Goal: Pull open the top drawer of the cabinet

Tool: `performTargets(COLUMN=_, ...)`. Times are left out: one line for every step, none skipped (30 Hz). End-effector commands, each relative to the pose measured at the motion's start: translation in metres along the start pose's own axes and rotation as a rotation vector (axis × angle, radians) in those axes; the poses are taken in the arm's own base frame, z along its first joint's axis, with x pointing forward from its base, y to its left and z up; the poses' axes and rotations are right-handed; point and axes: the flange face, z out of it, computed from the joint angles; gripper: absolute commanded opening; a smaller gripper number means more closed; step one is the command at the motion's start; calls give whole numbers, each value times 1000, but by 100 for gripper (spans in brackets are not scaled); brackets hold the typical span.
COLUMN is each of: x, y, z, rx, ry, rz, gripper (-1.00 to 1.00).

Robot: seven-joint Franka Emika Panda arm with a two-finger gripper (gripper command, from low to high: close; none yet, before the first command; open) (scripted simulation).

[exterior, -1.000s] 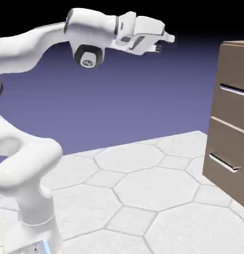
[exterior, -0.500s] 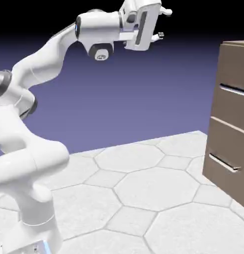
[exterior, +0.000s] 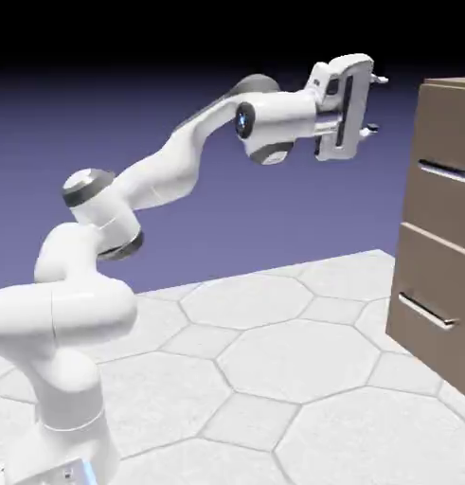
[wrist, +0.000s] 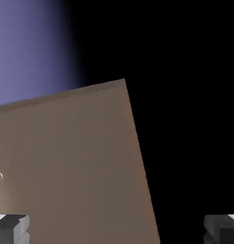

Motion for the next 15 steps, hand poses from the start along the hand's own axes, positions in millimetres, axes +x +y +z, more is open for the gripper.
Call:
performTargets(x=-16, y=-3, z=12, rx=9, ry=0, rz=-26, gripper=0)
performTargets(x=-33, y=-5, z=23, rx=18, ry=-1, rz=-52, gripper=0)
performTargets(x=-51, y=-7, z=34, rx=27, ry=-1, rz=-76, gripper=0)
performTargets(x=-70, y=-8, z=44, rx=35, ry=-2, rz=-99, gripper=0)
performTargets(x=-89, y=-9, z=53, rx=43, ry=-3, rz=-121, gripper=0)
performTargets(x=-102, y=-10, z=59, rx=47, ry=-3, rz=-134, gripper=0)
performTargets(x=-102, y=-10, z=59, rx=47, ry=-3, rz=-134, gripper=0)
performTargets(x=-102, y=-10, z=67, rx=47, ry=-3, rz=-134, gripper=0)
performTargets(x=-102, y=-11, z=76, rx=47, ry=-3, rz=-134, gripper=0)
performTargets(x=-102, y=-11, z=84, rx=47, ry=-3, rz=-135, gripper=0)
performTargets(x=-102, y=-11, z=92, rx=47, ry=-3, rz=-135, gripper=0)
performTargets(x=-102, y=-12, z=100, rx=47, ry=-3, rz=-134, gripper=0)
performTargets(x=-102, y=-12, z=107, rx=47, ry=-3, rz=-134, gripper=0)
performTargets(x=-102, y=-12, z=109, rx=47, ry=-3, rz=-134, gripper=0)
performTargets(x=-102, y=-12, z=109, rx=47, ry=-3, rz=-134, gripper=-100)
